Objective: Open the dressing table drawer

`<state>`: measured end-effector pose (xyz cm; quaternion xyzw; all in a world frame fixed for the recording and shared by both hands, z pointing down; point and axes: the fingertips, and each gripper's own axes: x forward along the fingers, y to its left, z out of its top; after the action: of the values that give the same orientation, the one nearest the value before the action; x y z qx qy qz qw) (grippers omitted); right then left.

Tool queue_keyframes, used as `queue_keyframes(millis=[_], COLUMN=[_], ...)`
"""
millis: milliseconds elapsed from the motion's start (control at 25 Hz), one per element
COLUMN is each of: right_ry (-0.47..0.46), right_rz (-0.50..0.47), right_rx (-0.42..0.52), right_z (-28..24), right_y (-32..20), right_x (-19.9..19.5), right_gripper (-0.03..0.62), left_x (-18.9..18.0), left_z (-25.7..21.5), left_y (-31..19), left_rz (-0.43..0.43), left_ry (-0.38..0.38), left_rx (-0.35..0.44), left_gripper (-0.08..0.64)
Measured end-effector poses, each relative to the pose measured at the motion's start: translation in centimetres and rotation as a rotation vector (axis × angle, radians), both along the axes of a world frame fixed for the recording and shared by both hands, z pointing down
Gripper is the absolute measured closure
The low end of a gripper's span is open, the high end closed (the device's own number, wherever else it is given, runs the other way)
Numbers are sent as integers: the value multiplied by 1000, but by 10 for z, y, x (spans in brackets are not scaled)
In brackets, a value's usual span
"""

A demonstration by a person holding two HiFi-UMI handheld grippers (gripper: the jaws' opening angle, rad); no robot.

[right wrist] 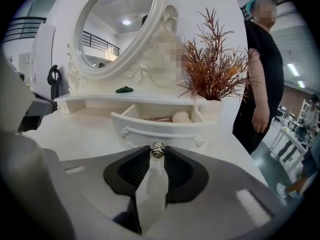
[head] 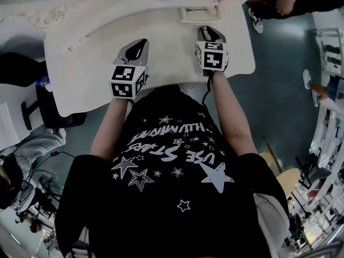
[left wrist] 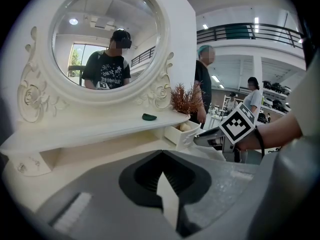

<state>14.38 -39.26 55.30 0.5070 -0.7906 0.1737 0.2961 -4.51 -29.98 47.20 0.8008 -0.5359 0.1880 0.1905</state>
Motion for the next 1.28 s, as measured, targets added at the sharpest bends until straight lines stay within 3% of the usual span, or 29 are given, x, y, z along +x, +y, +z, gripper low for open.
queue_keyframes(millis=[600, 720, 1040, 1280], right_ry=[-39, -62, -84, -76], right_rz=[-5, -14, -9, 35], right_rx=[11, 22, 47, 65], right_z=[0, -6, -11, -21], right_y=[7, 9, 23, 47], right_x=[0, 2, 11, 14], right_gripper=[463, 382, 376, 385], left_x=[0, 0, -5, -12], left_z=[-5, -7, -6, -6], left_y=[24, 31, 51, 69], left_rz=[-46, -66, -110, -86], left_ry=[-26, -35, -51, -32], left_rx=[11, 16, 35, 34], left_gripper=[558, 558, 558, 558])
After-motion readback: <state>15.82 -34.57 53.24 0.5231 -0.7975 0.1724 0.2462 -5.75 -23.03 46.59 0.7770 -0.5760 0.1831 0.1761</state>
